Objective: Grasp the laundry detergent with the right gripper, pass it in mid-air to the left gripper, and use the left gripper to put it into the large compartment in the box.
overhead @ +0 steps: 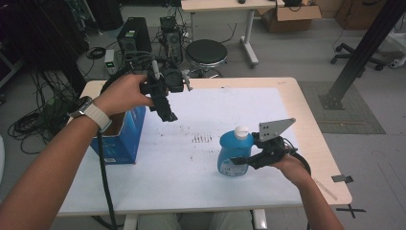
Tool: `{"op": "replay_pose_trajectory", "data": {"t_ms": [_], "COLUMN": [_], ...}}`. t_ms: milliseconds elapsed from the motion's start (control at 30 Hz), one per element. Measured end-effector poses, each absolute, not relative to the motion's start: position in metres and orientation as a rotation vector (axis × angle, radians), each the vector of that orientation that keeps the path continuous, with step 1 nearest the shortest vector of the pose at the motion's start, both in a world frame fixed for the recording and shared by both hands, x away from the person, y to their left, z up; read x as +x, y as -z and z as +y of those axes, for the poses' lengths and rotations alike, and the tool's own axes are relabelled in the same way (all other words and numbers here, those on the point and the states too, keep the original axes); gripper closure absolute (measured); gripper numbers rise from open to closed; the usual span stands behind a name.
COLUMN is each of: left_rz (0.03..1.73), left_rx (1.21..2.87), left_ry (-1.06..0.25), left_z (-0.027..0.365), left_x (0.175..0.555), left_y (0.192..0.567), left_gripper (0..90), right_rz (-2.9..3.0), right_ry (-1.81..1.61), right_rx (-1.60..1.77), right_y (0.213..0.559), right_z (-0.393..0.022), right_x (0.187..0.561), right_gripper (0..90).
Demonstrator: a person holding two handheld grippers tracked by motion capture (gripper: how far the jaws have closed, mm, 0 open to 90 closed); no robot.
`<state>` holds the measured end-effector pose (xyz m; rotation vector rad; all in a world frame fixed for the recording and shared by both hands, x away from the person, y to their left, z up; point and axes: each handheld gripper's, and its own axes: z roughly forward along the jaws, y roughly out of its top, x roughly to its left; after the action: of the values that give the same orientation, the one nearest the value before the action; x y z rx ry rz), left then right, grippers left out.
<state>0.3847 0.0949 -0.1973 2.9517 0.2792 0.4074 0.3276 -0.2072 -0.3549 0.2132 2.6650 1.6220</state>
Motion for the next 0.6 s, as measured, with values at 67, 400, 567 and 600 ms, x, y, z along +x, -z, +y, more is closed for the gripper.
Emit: {"op": "replay_pose_trajectory", "data": {"t_ms": [67,400,567,600], "left_rz": [0.282,0.211,0.182,0.175], "left_rx": [2.949,2.943,2.947,2.946], "left_ry": [-0.403,-0.366,-0.349,-0.342], "left_z": [0.095,0.090,0.087,0.086], "left_x": [0.381,0.357,0.349,0.347], "left_y": [0.197,0.194,0.192,0.191], "left_gripper": [6.0,6.1,6.2,6.2], "right_rz": [2.670,2.682,2.685,2.686], "right_ry": [-1.616,-1.596,-1.589,-1.587], "right_rx": [0.211,0.176,0.158,0.154], "right_y": [0.353,0.342,0.339,0.339], "right_z": [-0.204,-0.193,-0.188,-0.187], "right_x": [0.328,0.327,0.327,0.328], "right_gripper": [44.8,44.8,44.8,44.8]}}
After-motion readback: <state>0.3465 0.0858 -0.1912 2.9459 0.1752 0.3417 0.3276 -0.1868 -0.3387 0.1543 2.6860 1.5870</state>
